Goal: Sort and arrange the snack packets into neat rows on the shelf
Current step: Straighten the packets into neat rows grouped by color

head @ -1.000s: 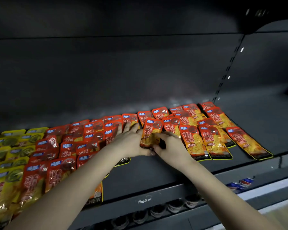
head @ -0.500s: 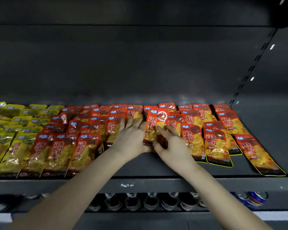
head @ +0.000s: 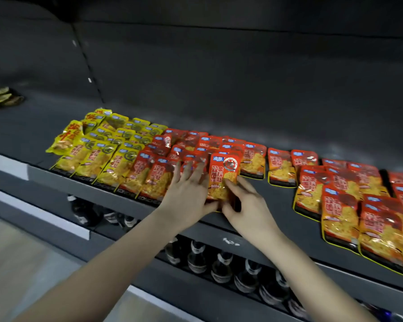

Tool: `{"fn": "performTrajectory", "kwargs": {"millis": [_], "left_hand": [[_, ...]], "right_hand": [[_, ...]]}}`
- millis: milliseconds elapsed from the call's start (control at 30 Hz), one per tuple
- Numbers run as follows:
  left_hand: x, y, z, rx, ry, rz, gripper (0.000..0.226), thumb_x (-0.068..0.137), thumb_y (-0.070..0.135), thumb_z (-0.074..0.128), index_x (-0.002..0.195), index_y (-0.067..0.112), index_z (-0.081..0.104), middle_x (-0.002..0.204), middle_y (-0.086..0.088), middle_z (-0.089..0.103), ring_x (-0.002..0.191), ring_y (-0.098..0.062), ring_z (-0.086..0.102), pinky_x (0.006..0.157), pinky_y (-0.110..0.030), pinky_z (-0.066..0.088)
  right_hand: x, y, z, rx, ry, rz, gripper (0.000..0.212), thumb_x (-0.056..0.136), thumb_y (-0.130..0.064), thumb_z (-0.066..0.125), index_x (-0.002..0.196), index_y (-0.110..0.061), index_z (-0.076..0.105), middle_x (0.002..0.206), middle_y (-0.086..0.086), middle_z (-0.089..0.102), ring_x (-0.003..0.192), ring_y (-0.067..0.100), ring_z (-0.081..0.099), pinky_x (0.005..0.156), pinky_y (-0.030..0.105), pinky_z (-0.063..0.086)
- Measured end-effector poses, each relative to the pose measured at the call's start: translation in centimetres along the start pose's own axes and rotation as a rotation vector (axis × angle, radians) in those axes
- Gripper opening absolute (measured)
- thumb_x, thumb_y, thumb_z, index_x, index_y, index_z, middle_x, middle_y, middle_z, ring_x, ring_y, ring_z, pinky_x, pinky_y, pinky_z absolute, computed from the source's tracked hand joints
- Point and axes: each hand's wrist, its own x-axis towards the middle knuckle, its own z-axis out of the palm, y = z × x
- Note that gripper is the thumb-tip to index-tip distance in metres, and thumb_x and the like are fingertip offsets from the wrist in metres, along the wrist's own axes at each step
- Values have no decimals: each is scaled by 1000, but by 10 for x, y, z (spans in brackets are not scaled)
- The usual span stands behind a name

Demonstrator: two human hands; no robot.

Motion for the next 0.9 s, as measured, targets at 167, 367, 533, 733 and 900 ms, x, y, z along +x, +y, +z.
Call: {"fn": "performTrajectory", "kwargs": {"millis": [167, 367, 533, 733, 900], "left_hand": [[0, -20, 6, -4, -74, 78, 76, 95, 52, 33, 149, 4, 11, 159, -12, -6, 144, -38, -6, 117, -53, -4], [3, -32, 13, -96, -126, 171, 80, 95, 56, 31, 150, 6, 2, 158, -7, -15, 144, -35, -14, 117, -52, -6], [6, -43, 16, -141, -122, 221, 80, 92, 62, 31, 152, 15, 5, 159, -2, -13, 144, -31, -16, 117, -51, -9], [11, -47, 17, -183, -107, 285, 80, 91, 61, 36, 152, 20, 6, 159, 1, -14, 144, -27, -20, 116, -49, -10], [19, -48, 20, -163, -97, 326, 78, 90, 63, 34, 152, 23, 6, 158, 2, -16, 143, -28, -20, 116, -50, -9]], "right_hand": [[6, -15, 17, -12, 18, 55, 57, 92, -26, 52, 145, -24, 32, 157, -2, 10, 139, 12, 25, 100, 13, 23], [6, -12, 27, -51, 104, 122, 54, 90, -24, 54, 142, -20, 37, 148, 0, 28, 137, 16, 28, 99, 14, 24], [8, -12, 32, -70, 154, 177, 55, 90, -24, 55, 142, -18, 38, 147, 2, 30, 136, 18, 29, 103, 18, 25], [6, -12, 36, -100, 180, 215, 53, 90, -27, 54, 140, -16, 42, 151, 2, 28, 138, 19, 28, 112, 26, 23], [7, -15, 39, -189, 209, 195, 48, 92, -25, 53, 138, -13, 45, 148, 7, 33, 137, 22, 29, 115, 35, 22]]}}
